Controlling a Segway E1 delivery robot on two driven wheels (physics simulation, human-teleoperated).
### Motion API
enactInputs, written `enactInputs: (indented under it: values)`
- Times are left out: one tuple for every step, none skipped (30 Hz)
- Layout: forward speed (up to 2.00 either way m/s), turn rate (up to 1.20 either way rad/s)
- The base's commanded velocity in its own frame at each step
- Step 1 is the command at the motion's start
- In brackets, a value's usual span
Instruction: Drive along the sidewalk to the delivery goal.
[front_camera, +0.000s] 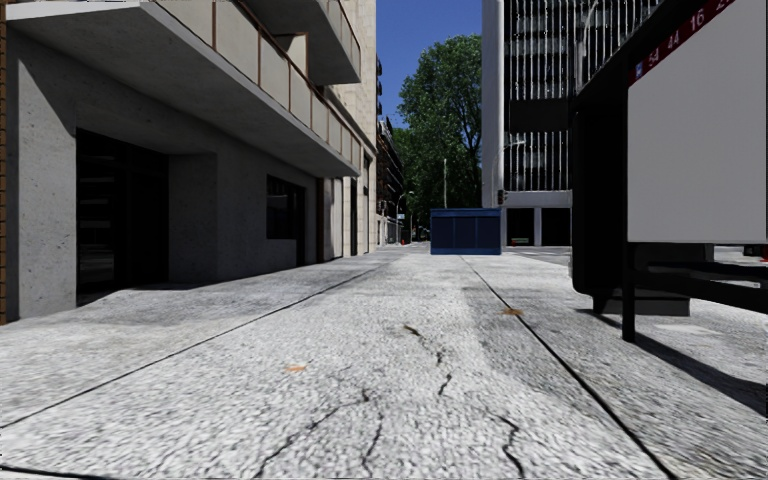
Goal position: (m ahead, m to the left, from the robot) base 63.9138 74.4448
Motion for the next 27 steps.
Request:
enactInputs:
  values:
    - [2.00, 0.00]
    - [2.00, 0.00]
    - [2.00, 0.00]
    - [2.00, 0.00]
    - [2.00, 0.00]
    - [2.00, 0.00]
    - [2.00, 0.00]
    - [2.00, 0.00]
    - [2.00, 0.00]
    - [2.00, 0.00]
    - [2.00, 0.00]
    - [2.00, 0.00]
    - [2.00, 0.00]
    - [2.00, 0.00]
    - [2.00, 0.00]
    - [2.00, 0.00]
    - [2.00, 0.00]
    - [2.00, 0.00]
    - [2.00, 0.00]
    - [2.00, 0.00]
    - [2.00, 0.00]
    - [2.00, 0.00]
    - [2.00, 0.00]
    - [2.00, 0.00]
    - [2.00, 0.00]
    - [2.00, 0.00]
    - [2.00, 0.00]
